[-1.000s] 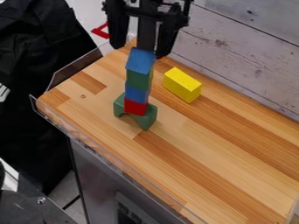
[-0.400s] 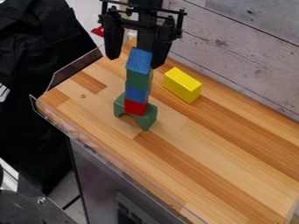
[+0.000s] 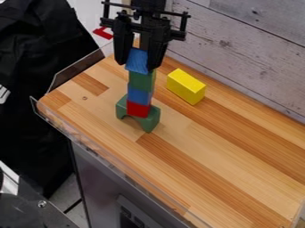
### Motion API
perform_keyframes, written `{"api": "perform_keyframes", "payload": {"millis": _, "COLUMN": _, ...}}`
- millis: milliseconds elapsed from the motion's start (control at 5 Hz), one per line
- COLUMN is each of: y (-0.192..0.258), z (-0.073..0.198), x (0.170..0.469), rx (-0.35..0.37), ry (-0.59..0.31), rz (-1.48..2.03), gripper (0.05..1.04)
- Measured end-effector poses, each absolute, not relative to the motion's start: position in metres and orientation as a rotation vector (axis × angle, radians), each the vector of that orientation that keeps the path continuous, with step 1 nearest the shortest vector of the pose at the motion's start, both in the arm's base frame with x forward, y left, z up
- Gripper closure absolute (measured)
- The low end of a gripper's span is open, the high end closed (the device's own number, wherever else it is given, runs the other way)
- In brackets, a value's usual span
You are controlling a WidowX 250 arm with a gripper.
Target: REMOVE BLUE FROM TOP
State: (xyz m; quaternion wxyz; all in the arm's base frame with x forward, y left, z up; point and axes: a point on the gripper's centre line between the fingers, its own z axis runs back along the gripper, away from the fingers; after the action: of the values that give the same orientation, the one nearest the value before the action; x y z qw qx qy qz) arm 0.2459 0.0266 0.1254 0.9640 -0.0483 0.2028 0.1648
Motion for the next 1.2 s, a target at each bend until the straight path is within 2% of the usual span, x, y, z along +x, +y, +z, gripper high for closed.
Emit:
{"api": "perform_keyframes", "payload": {"millis": 400, "y": 0.026, "z": 0.130, "x": 0.245, "rx": -0.099, "ry": 0.402, "rz": 0.345, "gripper": 0.536}}
{"api": "perform_keyframes", "payload": {"millis": 600, "y": 0.025, "z": 0.150, "x": 0.241, "rx": -0.096, "ry": 0.340, "rz": 0.357, "gripper": 0.536}}
{"api": "perform_keyframes", "payload": {"millis": 800, "y": 0.011, "z": 0.167, "x": 0.242, "rx": -0.064, "ry": 0.296, "rz": 0.334, "gripper": 0.536}}
{"api": "perform_keyframes", "payload": {"millis": 1200, "y": -0.047, "z": 0.167, "x": 0.241, "rx": -0.059, "ry": 0.282, "rz": 0.129, "gripper": 0.536}}
